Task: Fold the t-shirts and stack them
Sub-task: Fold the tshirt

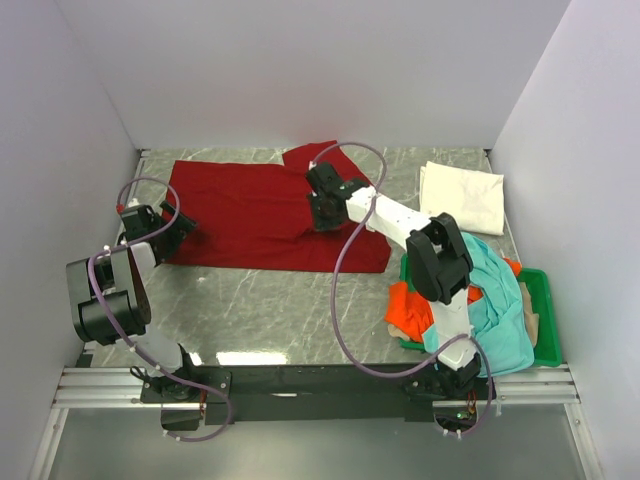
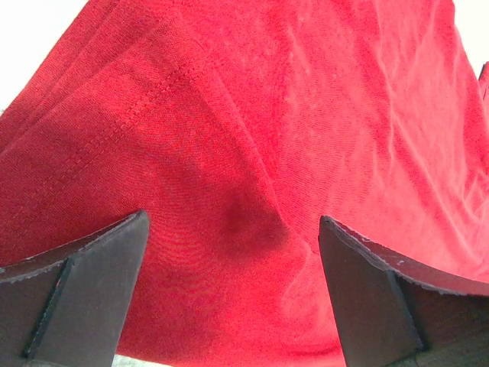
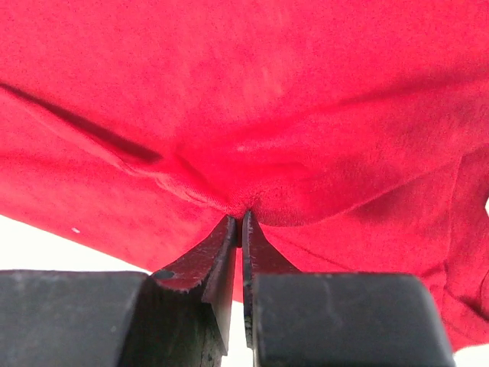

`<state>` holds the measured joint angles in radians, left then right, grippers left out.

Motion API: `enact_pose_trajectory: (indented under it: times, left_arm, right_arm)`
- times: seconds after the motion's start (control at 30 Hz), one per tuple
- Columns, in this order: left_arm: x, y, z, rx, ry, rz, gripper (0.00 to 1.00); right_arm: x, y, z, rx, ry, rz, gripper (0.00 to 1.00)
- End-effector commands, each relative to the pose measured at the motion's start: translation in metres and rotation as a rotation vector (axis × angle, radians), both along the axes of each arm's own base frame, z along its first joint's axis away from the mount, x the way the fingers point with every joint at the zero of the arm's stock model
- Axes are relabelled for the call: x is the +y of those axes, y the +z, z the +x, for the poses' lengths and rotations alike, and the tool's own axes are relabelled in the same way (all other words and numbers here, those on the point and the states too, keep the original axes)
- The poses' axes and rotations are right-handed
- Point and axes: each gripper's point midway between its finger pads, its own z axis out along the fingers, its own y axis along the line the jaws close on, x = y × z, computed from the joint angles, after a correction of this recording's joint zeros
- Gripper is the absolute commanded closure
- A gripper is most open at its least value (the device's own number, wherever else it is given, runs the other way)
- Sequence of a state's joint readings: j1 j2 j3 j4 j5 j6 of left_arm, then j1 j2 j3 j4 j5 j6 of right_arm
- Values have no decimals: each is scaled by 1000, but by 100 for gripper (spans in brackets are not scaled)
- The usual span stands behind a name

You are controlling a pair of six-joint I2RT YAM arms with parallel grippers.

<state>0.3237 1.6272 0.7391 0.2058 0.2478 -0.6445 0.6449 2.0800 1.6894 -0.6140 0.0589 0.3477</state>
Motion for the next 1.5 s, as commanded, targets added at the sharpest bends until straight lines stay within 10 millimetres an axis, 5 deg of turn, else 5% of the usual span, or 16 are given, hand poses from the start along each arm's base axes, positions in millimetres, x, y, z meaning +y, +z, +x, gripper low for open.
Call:
enact_pose_trajectory:
  times: [0.0, 0.17, 0.47, 0.57, 0.6, 0.7, 0.77, 1.03, 1.27, 1.47]
  left_arm:
    - [3, -3, -4, -1, 2, 4, 0]
    - [6, -2, -5, -6, 9, 3, 1]
    - [5, -2, -4, -10, 4, 1, 1]
    - [4, 0, -5, -17, 1, 1, 0]
    - [5, 2, -4, -22, 2, 3, 1]
    - [8, 5, -5, -28, 13, 16, 0]
    - [8, 11, -5, -43, 16, 29, 0]
    - [33, 33, -19, -37, 115, 158, 1]
    - [58, 23, -34, 72, 215, 257, 4]
    - [68, 9, -44, 146, 250, 297, 8]
  right_arm:
    - [5, 13, 24, -45, 0, -9, 90]
    - [18, 28, 48, -91, 6, 17, 91]
    - [32, 20, 74, -108, 32, 37, 89]
    - [38, 18, 77, -112, 43, 62, 77]
    - [40, 17, 77, -110, 44, 71, 60]
    - [44, 28, 79, -119, 43, 103, 37]
    - [40, 40, 75, -133, 37, 109, 34]
    - [-27, 54, 31, -146, -64, 86, 31]
    - [-99, 22, -23, -91, -182, 45, 31]
    - [-129, -8, -38, -42, -240, 32, 32]
